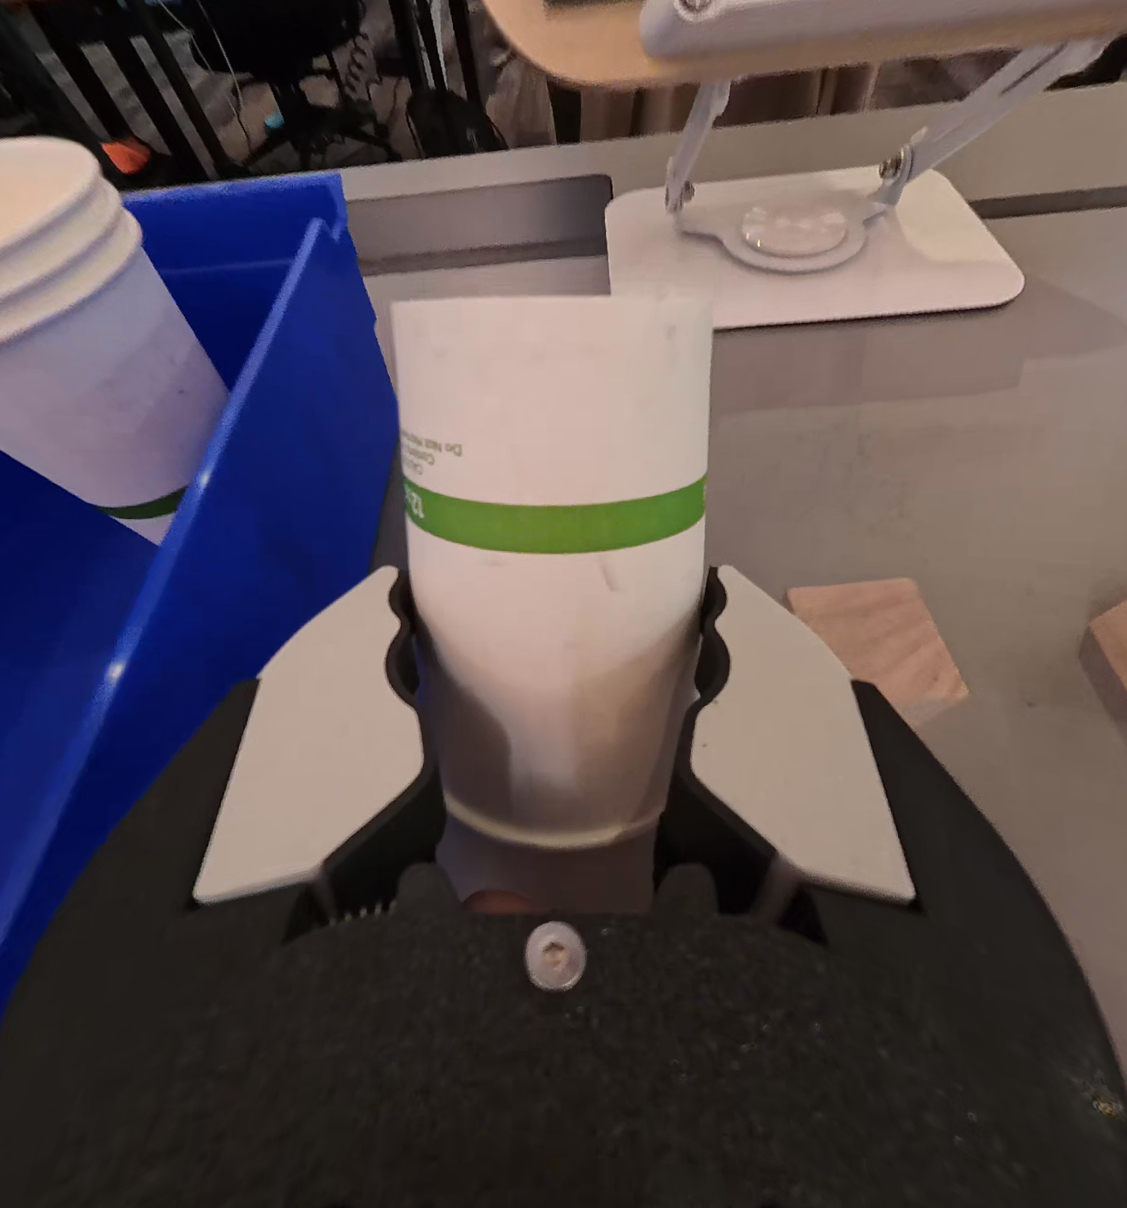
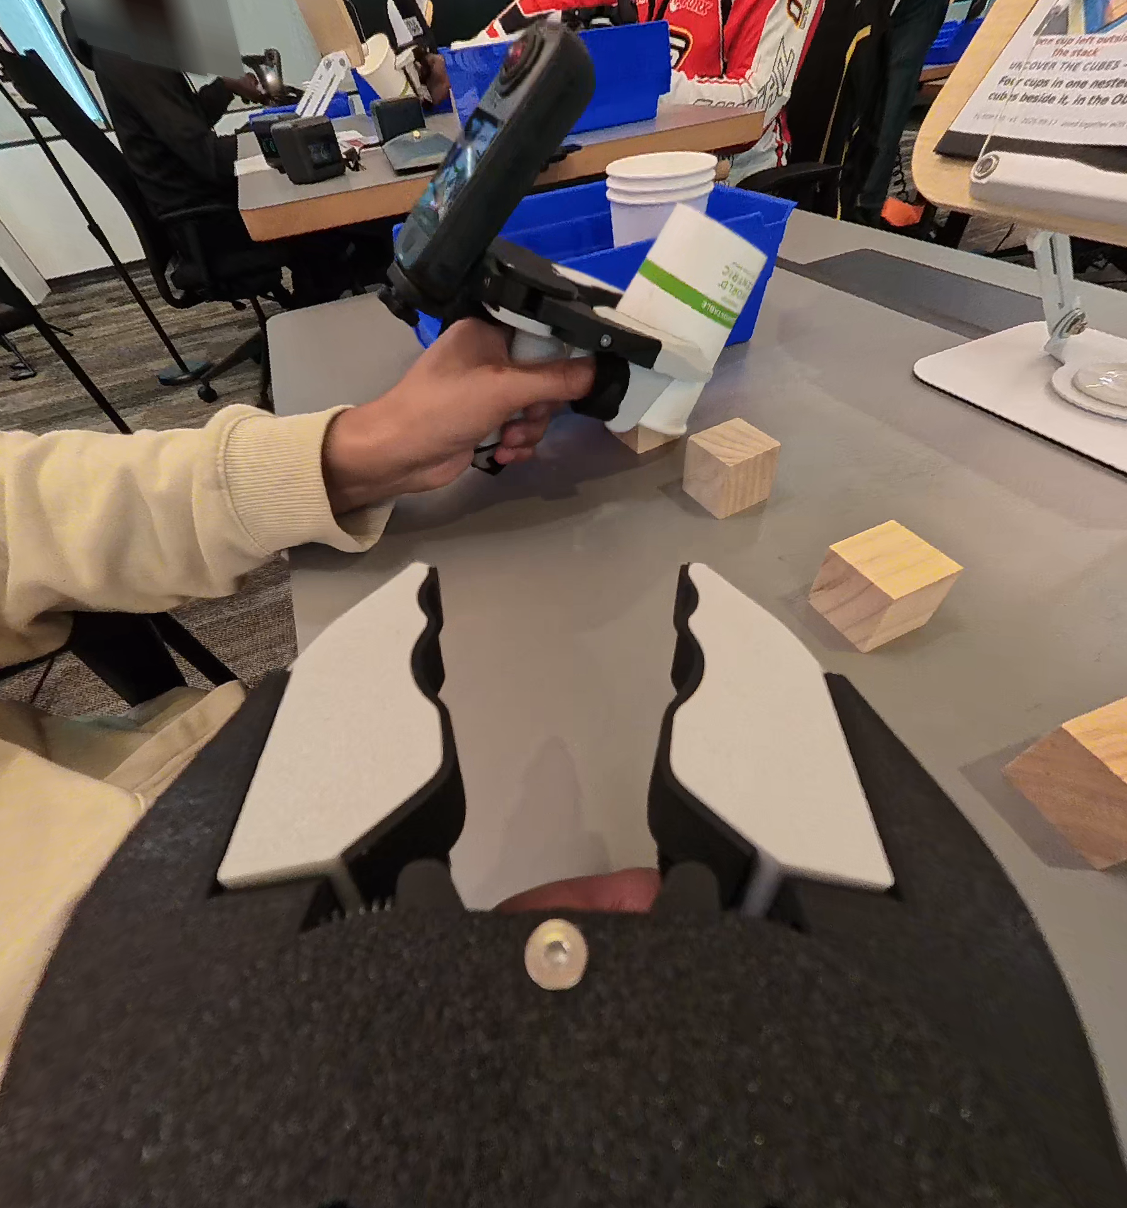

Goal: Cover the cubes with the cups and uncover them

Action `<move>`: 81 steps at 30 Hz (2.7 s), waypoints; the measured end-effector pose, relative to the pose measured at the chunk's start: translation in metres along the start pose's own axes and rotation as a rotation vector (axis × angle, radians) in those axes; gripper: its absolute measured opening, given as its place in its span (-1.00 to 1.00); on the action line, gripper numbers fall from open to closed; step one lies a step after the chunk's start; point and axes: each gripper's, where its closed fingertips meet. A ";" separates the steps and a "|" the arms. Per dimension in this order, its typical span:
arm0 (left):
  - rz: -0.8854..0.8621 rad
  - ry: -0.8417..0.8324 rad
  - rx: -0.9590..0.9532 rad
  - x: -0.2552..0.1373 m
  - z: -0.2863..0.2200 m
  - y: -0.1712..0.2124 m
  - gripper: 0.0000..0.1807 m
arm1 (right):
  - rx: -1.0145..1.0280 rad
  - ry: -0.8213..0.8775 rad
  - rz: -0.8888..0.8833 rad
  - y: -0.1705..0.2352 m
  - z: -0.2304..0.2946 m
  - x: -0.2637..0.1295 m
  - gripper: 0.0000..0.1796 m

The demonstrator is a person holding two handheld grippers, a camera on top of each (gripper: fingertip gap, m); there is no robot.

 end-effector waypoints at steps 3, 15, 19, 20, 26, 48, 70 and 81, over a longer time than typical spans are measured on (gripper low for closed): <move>0.047 0.020 0.004 -0.003 0.000 0.012 -0.07 | 0.004 -0.004 0.003 0.001 0.001 0.001 -0.24; 0.138 0.078 -0.007 -0.010 0.008 0.039 -0.05 | 0.010 -0.019 0.040 0.009 0.004 0.006 -0.24; 0.100 0.061 0.012 -0.018 0.012 0.036 0.03 | 0.013 -0.022 0.047 0.011 0.004 0.005 -0.24; 0.086 0.065 0.020 -0.027 0.012 0.035 0.04 | 0.014 -0.018 0.046 0.011 0.004 0.004 -0.24; 0.027 0.204 0.031 -0.127 -0.001 0.058 0.01 | 0.051 0.008 0.022 0.017 0.006 -0.006 -0.24; 0.522 0.340 0.895 0.023 0.142 -0.066 -0.44 | 0.094 -0.004 0.044 0.038 0.011 -0.011 -0.27; 0.668 0.483 0.891 0.039 0.155 -0.060 -0.94 | 0.123 -0.042 0.046 0.040 0.013 -0.007 -0.28; 0.703 0.540 0.898 0.025 0.155 -0.064 -0.94 | 0.123 -0.053 0.057 0.042 0.016 -0.007 -0.29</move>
Point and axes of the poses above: each gripper's, where its closed fingertips meet, x out along the fingers, y out of its underside, z = x × y across the jaws, and after that the axes turned 7 degrees about -y, right-handed
